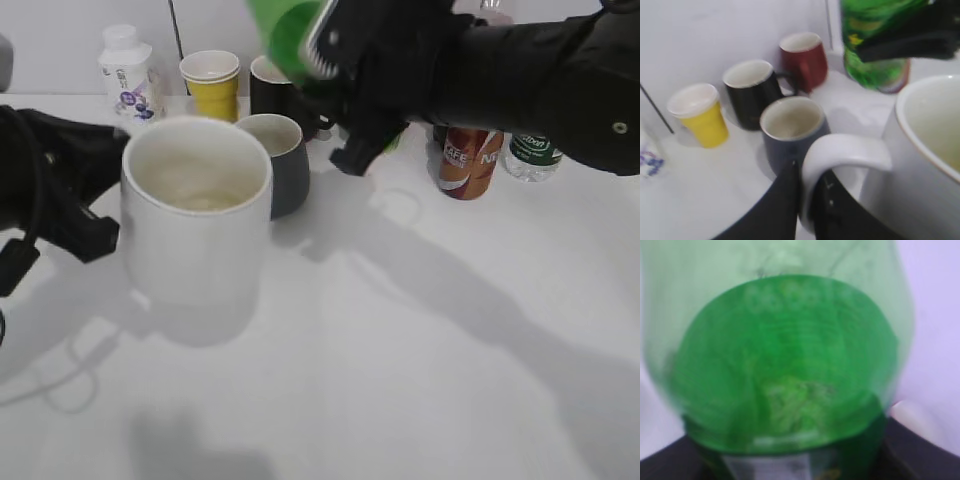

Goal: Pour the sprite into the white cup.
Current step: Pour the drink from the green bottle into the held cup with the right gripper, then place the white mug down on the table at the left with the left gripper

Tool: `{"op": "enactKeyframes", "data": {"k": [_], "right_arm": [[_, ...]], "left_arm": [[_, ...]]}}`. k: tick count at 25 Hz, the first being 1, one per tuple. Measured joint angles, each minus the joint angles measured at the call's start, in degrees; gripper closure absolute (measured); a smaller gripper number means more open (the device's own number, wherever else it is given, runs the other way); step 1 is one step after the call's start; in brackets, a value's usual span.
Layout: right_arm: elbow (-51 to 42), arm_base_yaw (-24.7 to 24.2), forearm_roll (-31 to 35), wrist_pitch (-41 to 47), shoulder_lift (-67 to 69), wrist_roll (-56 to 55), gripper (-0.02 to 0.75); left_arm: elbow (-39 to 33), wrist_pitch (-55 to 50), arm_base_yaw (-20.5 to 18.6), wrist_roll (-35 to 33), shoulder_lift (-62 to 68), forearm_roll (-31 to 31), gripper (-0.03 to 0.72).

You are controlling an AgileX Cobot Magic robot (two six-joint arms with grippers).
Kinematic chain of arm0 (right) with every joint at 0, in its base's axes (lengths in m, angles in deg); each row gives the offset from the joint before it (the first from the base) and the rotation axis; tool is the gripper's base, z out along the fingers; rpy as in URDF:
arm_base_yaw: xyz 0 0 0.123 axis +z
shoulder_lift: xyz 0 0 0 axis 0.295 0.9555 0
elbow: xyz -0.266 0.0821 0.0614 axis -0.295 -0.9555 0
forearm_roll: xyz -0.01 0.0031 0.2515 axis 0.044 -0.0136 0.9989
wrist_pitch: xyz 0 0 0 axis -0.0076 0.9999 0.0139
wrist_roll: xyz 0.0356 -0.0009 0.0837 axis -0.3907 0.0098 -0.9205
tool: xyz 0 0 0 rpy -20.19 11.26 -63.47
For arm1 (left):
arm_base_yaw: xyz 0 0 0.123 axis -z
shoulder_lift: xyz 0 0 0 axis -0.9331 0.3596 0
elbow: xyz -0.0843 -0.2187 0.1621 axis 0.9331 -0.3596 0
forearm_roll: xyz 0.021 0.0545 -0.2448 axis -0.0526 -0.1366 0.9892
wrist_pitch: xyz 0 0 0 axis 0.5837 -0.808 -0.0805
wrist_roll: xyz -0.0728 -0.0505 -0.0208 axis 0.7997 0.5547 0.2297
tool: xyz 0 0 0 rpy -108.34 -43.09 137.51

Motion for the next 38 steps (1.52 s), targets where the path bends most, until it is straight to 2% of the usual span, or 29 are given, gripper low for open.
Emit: {"op": "enactKeyframes", "data": {"k": [3,6,11,15,23,31,38], "right_arm": [[0.0,0.0,0.0,0.1,-0.8,-16.8,0.345],[-0.9,0.0,0.0,-0.9,-1.9,-27.3,0.345],[-7.1,0.0,0.0,-4.2,-2.3,-35.2,0.345],[-14.0,0.0,0.0,-10.5,-3.7,-38.9,0.345],[-17.6,0.0,-0.4,-12.4,-7.4,-39.6,0.345],[-17.7,0.0,-0.4,-12.5,-7.6,-39.7,0.345],[-17.7,0.0,-0.4,-12.5,-7.6,-39.7,0.345]], "left_arm": [[0.0,4.9,-2.9,0.0,1.5,-0.1,0.639],[0.0,11.7,-8.4,0.0,6.2,1.2,0.639],[0.0,26.9,-18.7,0.0,17.5,6.6,0.639],[0.4,40.9,-23.2,0.0,27.9,7.8,0.639],[1.9,46.0,-24.5,-0.2,41.7,7.8,0.639],[2.3,47.6,-24.5,0.7,44.7,7.9,0.633],[-0.9,48.2,-24.5,0.9,43.8,7.9,0.476]]}}
